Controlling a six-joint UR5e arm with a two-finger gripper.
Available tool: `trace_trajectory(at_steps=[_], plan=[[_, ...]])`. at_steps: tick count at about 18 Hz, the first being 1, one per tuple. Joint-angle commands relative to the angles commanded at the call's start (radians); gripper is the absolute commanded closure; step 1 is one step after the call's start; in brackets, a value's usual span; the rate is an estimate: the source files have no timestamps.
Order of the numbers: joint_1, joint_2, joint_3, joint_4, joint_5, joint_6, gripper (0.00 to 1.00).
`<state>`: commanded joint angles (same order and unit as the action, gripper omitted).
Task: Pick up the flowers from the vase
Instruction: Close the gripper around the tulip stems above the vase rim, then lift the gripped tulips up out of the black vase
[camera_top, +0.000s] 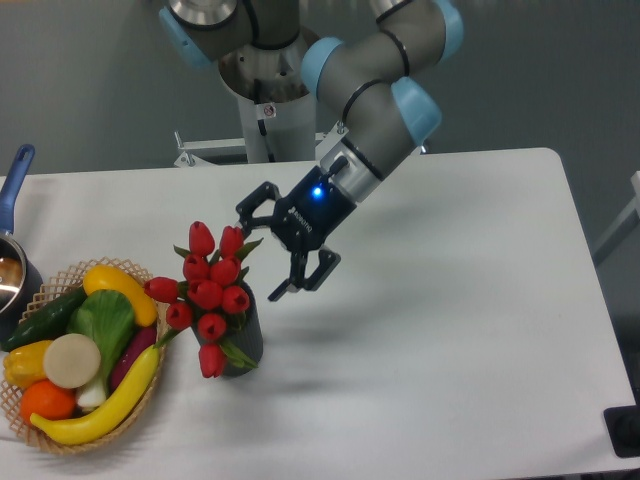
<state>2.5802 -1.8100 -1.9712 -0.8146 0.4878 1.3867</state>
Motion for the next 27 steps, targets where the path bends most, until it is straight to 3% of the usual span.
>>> trace_trajectory(at_steps=[12,13,15,20,23,27], plan=[[-0.051,-0.032,0.021,0.006,-0.002,-0.009,0.0],[-0.051,-0.034,0.023,0.006,-0.002,-0.009,0.04],[-0.051,-0.035,0.025,0.006,-0.002,-0.009,0.22],[-0.049,-0.037,0.038,0.005,-0.008,-0.011,0.5],[-0.043,-0.037,0.044,0.005,-0.009,-0.017,0.57],[-0.034,-0.034,0.052,0.005,-0.011,-0.052,0.58]])
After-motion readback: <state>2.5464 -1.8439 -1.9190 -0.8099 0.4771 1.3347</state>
